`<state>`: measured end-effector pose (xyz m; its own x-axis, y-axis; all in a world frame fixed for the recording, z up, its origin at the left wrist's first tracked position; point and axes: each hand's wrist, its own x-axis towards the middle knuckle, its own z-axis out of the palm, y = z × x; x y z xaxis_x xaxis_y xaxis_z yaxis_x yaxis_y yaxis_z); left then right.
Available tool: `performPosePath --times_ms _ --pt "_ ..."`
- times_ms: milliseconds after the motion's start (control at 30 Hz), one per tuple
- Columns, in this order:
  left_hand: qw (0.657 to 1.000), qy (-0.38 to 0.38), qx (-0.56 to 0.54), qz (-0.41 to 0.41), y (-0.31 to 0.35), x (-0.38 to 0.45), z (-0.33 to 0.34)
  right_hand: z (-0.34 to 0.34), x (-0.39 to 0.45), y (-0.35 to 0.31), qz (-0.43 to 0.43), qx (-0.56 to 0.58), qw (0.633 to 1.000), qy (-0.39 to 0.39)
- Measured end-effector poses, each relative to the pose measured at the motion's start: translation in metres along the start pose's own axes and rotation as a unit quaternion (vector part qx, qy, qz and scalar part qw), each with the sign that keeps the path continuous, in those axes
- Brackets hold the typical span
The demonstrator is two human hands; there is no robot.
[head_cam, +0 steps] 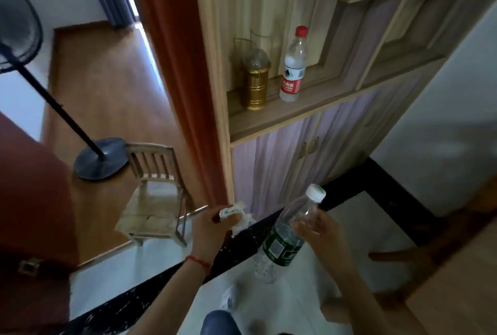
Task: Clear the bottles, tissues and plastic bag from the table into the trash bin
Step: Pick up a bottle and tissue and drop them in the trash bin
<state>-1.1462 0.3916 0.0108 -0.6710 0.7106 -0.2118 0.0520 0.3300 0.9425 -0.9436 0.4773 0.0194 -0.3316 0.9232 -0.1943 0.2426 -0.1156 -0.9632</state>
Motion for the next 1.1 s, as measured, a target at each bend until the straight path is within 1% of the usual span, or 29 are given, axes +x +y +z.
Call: performPosePath --times_ms 167,233,333,433,600,667,800,933,1100 --pt "0.993 -0.114 -0.020 -0.012 0.019 0.047 0.026 -0.006 0.010 -0.009 0.004 0.020 0.996 0.089" --pt "0.988 -0.153 -0.004 0.000 0.023 0.065 0.038 -0.007 0.009 -0.011 0.014 0.035 0.992 0.123" --pt "0.972 -0.233 0.015 0.031 0.032 0.083 0.057 -0.012 0.006 -0.007 0.031 0.044 0.982 0.181" --pt "0.962 -0.266 0.032 0.045 0.040 0.092 0.077 -0.016 0.000 -0.002 0.048 0.040 0.972 0.228" --pt "0.933 -0.353 0.035 0.053 0.053 0.097 0.117 -0.027 -0.014 0.005 0.079 0.040 0.943 0.322" --pt "0.923 -0.376 0.046 0.073 0.055 0.097 0.134 -0.033 -0.018 0.008 0.097 0.044 0.931 0.350" --pt "0.910 -0.402 0.047 0.089 0.059 0.103 0.167 -0.049 -0.014 0.014 0.120 0.049 0.913 0.388" --pt "0.899 -0.426 0.052 0.091 0.067 0.113 0.203 -0.073 0.003 0.016 0.115 0.053 0.904 0.409" --pt "0.896 -0.436 0.029 0.077 0.087 0.128 0.261 -0.119 0.039 0.017 0.094 0.062 0.901 0.419"
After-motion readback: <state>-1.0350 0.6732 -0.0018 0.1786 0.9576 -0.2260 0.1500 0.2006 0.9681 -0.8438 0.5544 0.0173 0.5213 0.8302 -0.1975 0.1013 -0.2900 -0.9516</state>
